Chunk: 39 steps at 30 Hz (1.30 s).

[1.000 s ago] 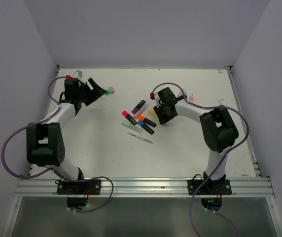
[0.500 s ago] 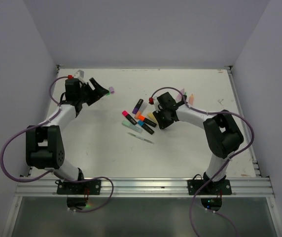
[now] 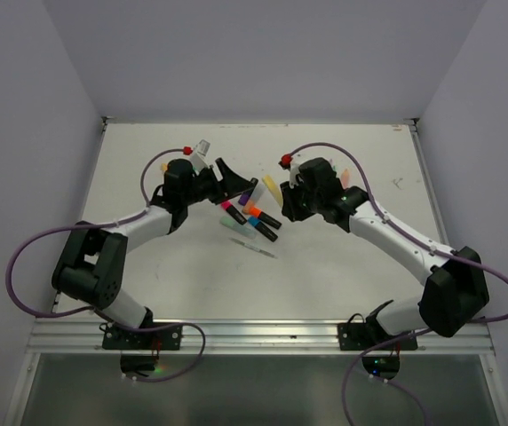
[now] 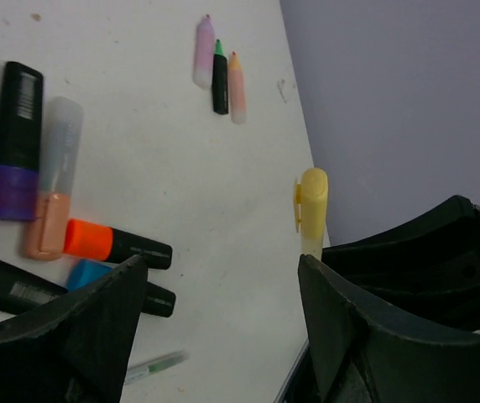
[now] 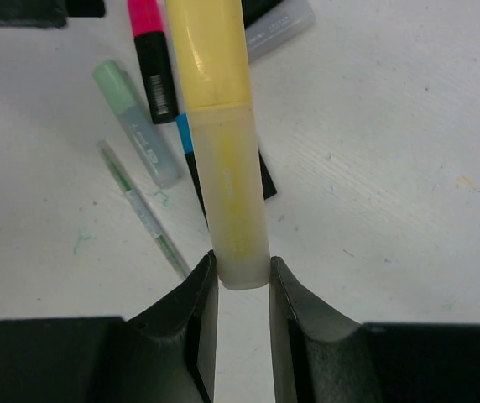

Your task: Open the pen caps

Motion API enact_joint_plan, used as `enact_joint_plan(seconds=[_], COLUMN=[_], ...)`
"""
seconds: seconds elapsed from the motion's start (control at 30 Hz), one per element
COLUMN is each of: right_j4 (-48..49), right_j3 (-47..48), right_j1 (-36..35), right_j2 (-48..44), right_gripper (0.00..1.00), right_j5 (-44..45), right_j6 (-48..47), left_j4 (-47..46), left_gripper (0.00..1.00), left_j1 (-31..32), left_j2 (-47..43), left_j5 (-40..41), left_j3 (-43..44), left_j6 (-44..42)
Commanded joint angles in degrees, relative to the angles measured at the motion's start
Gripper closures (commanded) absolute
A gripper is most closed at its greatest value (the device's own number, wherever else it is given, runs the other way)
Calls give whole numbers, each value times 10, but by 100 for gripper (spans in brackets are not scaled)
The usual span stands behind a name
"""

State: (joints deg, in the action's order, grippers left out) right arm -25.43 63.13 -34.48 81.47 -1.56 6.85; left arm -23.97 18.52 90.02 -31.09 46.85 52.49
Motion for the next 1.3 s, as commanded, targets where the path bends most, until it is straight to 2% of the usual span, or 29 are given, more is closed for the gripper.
enact_joint_plan(seconds=[0.0, 0.1, 0.37, 0.57, 0.67, 0.7, 0.77, 0.8, 0.83, 0.9, 0.93, 0.97, 1.03, 1.17, 1.27], right_j4=[11, 13, 31, 39, 40, 39, 39, 38, 38, 36, 39, 45, 46, 60, 69], right_j3=[-8, -6, -4, -5, -3, -3, -5, -5, -5, -5, -5, -6, 1, 23, 37], right_j1=[-11, -18, -45, -54, -54, -54, -54, -54, -54, -54, -54, -54, -54, -54, -54], right_j2=[-21, -22, -21, -16, -18, -17, -20, -21, -21, -21, -22, -23, -18, 5, 23], right_gripper=[100, 100, 100, 100, 100, 100, 100, 100, 100, 93, 69, 56, 44, 43, 46], right_j5=[-29, -34, -40, -29, -28, -26, -18, -17, -14, -17, -18, -19, -18, -28, -45], right_j6=[24, 28, 41, 47, 48, 50, 50, 50, 50, 48, 49, 49, 51, 54, 58], left_j4=[-84, -64, -49, -49, -46, -45, -40, -39, -38, -37, -38, -41, -49, -64, -73], left_gripper=[23, 20, 19, 26, 40, 54, 66, 79, 85, 100, 100, 100, 100, 100, 100], left_j1=[37, 63, 92, 100, 101, 101, 100, 100, 101, 101, 101, 101, 102, 106, 107], left_j2=[-4, -9, 16, 21, 19, 19, 17, 17, 19, 20, 24, 24, 24, 26, 25], left_j5=[2, 34, 47, 44, 43, 44, 44, 44, 39, 38, 33, 32, 28, 17, 11], left_j3=[13, 32, 58, 67, 66, 65, 65, 66, 66, 69, 70, 70, 68, 67, 66], left_j6=[51, 47, 53, 51, 46, 46, 39, 37, 34, 32, 32, 34, 38, 46, 53])
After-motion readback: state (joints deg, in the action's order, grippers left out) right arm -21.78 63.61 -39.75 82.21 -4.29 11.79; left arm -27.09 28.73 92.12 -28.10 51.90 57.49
